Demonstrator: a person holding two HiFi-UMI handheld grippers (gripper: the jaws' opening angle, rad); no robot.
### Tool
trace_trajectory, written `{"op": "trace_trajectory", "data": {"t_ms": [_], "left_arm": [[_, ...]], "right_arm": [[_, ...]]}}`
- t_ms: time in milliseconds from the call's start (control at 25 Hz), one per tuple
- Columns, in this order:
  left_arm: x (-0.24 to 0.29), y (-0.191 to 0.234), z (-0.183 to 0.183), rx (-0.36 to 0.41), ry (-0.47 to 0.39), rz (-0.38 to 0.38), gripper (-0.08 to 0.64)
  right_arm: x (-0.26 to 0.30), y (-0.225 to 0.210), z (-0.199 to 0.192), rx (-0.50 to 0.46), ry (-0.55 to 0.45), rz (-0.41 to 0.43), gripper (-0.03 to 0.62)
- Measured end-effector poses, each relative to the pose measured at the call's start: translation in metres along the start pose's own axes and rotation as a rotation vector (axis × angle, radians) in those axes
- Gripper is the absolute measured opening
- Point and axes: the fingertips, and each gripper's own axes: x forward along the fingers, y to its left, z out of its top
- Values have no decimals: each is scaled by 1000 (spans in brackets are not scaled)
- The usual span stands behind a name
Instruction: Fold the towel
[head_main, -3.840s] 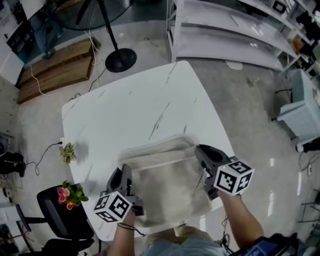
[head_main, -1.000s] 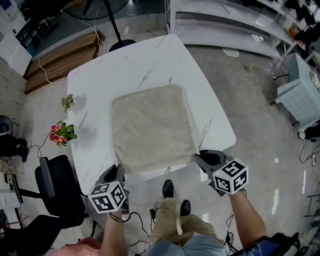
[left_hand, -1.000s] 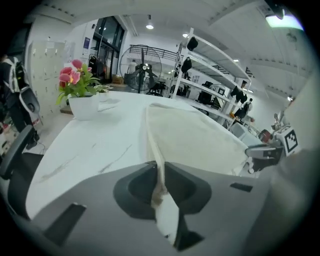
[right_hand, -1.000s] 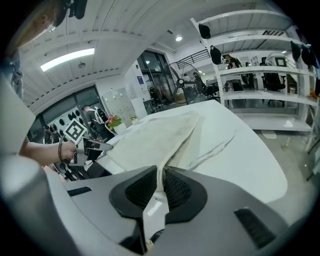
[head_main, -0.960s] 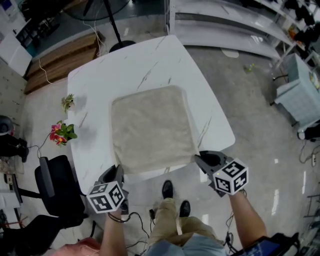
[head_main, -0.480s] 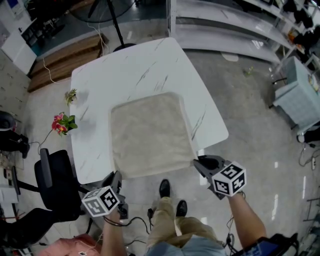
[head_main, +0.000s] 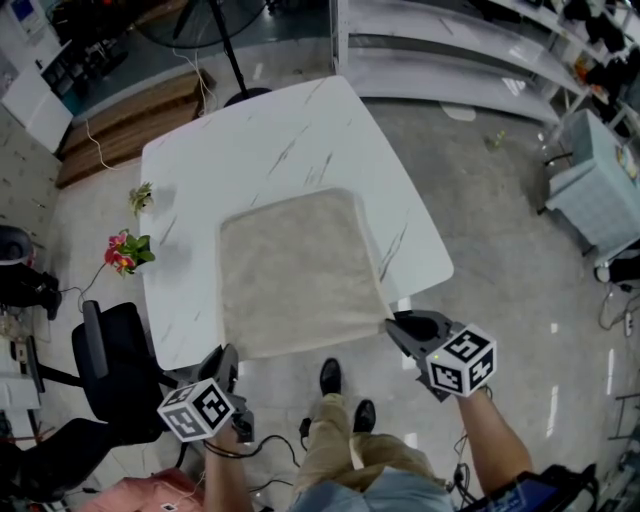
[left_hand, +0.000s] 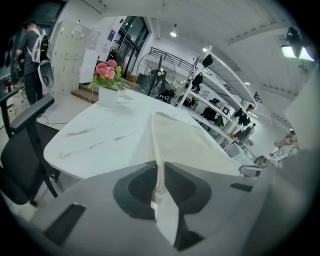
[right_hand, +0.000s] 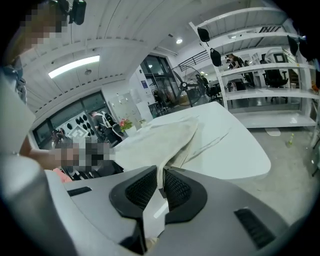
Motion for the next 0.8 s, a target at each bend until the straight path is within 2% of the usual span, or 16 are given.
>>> {"op": "trace_trajectory", "data": {"t_ms": [280,440,640,800], "left_arm": [[-25,-30,74,38,-147,-37,49],[-21,-41,120,49,-212,-58,49],[0,-46,166,50,-257,-86,51],[26,-40,187,60,-250,-81,51]], "right_arm": [[-23,12,77,-34,-105,-13,51],[-23,7,124,-17,-176,-29,52],[-7,-13,165,17,-233,-80,55],[13,-33,182,78,-259,-124,55]]}}
